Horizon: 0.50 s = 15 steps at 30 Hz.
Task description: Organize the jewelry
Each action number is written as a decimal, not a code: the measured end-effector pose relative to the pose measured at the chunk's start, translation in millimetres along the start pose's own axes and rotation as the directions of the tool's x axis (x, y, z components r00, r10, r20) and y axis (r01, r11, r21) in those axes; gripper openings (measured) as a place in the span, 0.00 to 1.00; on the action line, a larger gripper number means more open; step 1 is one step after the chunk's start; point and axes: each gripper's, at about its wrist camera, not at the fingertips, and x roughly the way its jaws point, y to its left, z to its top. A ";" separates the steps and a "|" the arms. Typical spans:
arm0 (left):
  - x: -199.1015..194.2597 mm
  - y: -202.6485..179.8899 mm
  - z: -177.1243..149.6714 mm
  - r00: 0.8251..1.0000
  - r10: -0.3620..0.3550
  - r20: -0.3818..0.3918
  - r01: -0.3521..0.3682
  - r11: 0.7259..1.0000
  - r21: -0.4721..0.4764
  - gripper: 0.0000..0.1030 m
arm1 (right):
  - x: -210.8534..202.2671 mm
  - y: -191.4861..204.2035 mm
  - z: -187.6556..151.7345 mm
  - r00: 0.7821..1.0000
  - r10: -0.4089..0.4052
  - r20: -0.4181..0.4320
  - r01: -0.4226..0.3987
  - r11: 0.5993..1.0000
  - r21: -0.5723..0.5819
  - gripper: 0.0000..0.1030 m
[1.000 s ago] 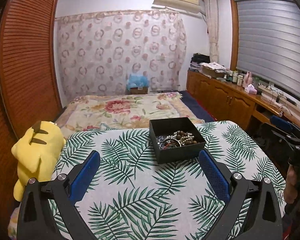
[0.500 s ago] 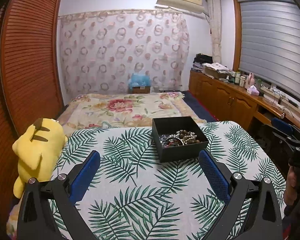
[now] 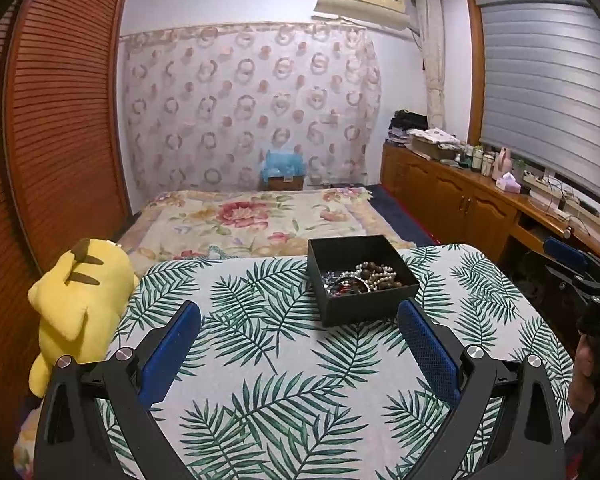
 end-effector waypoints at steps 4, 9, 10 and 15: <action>0.0 0.4 -0.4 1.000 -0.001 0.000 0.001 1.000 -0.001 0.92 | 1.0 2.1 -1.8 1.000 0.001 0.001 -0.001 1.000 0.000 0.97; -0.6 0.3 0.0 1.000 -0.001 0.001 0.001 1.000 0.000 0.92 | 1.6 3.5 -2.4 1.000 0.001 0.000 -0.001 1.000 0.001 0.97; -0.6 0.0 -0.1 1.000 -0.001 0.001 0.001 1.000 -0.001 0.92 | 1.6 3.4 -2.4 1.000 0.001 0.000 -0.001 1.000 0.000 0.97; -0.2 0.3 -0.4 1.000 -0.001 0.000 0.001 1.000 -0.001 0.92 | 1.5 3.5 -2.6 1.000 0.001 0.001 -0.001 1.000 0.000 0.97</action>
